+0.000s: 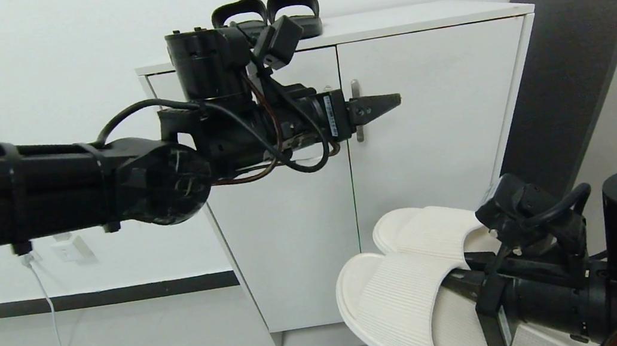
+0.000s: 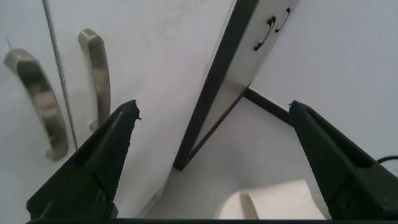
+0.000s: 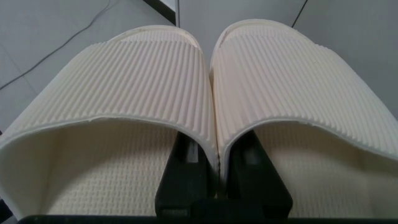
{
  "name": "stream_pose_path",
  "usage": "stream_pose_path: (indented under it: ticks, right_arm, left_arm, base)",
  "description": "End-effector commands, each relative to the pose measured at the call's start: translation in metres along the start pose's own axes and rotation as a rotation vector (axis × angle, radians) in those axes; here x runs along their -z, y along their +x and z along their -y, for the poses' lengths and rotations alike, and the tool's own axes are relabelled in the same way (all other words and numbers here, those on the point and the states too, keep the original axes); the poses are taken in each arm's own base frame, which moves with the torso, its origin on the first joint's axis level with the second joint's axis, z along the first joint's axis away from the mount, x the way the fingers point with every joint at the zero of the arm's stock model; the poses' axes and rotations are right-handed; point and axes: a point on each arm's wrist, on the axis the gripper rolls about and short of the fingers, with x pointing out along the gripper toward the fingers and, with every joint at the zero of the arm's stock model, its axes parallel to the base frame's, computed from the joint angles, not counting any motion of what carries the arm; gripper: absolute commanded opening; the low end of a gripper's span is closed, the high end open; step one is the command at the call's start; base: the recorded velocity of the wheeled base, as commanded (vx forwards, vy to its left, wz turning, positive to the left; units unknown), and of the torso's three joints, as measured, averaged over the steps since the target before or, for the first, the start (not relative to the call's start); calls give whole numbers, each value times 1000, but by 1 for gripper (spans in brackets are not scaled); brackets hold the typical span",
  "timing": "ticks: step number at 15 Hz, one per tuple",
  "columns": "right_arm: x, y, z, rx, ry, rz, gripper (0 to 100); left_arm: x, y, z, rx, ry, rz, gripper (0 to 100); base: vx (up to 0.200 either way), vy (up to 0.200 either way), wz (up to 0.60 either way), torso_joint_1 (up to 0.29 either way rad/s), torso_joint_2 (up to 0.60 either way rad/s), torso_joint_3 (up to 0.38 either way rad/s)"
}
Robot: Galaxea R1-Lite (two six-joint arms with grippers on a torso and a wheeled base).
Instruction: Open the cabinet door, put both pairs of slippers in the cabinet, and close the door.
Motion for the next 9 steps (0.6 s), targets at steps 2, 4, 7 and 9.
stream_pose_path:
  ticks: [2,4,7,9]
  right_arm:
    - [1,0,0,-1,-1,-4,0]
    - [2,2,0,-1,-1,-8,0]
    - [3,3,0,-1,-2,-12,0]
    - [2,2,0,-1,-1,-11,0]
  left_arm:
    - [9,24,-32,-20,-68,3,100]
    - [8,26,-40,-31,-114,16,100]
    - [10,30,-46,-38,-117,18,100]
    - [12,36,-50,-45,-116,21,100]
  base:
    - [0,0,0,0,0,0]
    - [0,0,0,0,0,0]
    - [0,0,0,0,0,0]
    - [0,0,0,0,0,0]
